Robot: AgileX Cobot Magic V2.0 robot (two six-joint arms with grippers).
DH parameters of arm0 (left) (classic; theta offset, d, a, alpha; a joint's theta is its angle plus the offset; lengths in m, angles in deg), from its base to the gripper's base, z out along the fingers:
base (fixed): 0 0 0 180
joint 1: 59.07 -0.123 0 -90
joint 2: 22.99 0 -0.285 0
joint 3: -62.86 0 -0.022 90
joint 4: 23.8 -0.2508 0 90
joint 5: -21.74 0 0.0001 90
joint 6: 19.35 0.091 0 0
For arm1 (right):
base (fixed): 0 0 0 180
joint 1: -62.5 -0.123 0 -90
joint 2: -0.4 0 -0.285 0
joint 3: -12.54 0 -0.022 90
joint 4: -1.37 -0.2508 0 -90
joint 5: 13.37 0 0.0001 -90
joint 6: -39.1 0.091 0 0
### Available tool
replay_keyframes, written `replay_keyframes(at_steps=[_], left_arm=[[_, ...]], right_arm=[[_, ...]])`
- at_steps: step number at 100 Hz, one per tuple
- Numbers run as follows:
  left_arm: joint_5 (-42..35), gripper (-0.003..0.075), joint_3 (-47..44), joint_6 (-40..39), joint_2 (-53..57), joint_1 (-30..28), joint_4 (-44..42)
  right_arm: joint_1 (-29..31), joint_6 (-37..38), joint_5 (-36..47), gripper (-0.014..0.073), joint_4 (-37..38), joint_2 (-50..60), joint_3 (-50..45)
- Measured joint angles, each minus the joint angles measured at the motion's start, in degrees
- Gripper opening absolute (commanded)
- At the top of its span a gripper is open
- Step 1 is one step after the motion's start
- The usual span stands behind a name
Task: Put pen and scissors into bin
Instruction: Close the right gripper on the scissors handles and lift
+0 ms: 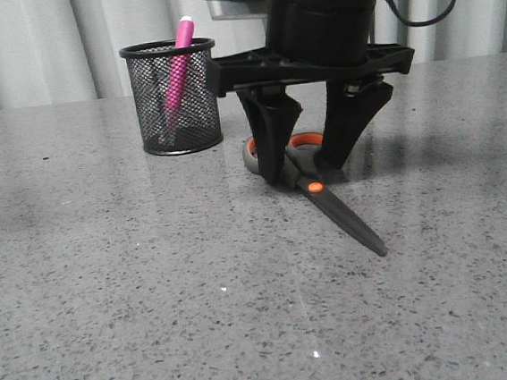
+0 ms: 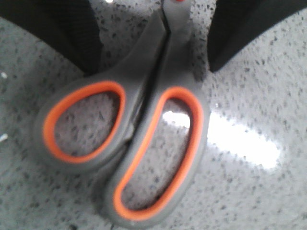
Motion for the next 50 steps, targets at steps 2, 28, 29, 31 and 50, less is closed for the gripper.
replay_keyframes(at_steps=[2, 28, 29, 31, 50], left_arm=[[0.0, -0.0019, 0.0, 0.0, 0.0, 0.0, 0.0], [-0.1, -0.0019, 0.0, 0.0, 0.0, 0.0, 0.0], [-0.1, -0.0019, 0.0, 0.0, 0.0, 0.0, 0.0], [-0.1, -0.0019, 0.0, 0.0, 0.0, 0.0, 0.0], [-0.1, -0.0019, 0.0, 0.0, 0.0, 0.0, 0.0]], right_arm=[[0.0, 0.0, 0.1, 0.0432, 0.0, 0.0, 0.1], [-0.3, 0.0, 1.1, 0.0157, 1.9, -0.5, 0.4], [-0.4, 0.0, 1.1, 0.0136, 2.0, -0.5, 0.4], [-0.5, 0.0, 1.1, 0.0108, 2.4, -0.6, 0.4], [-2.6, 0.1, 1.1, -0.0054, 6.6, -0.7, 0.5]])
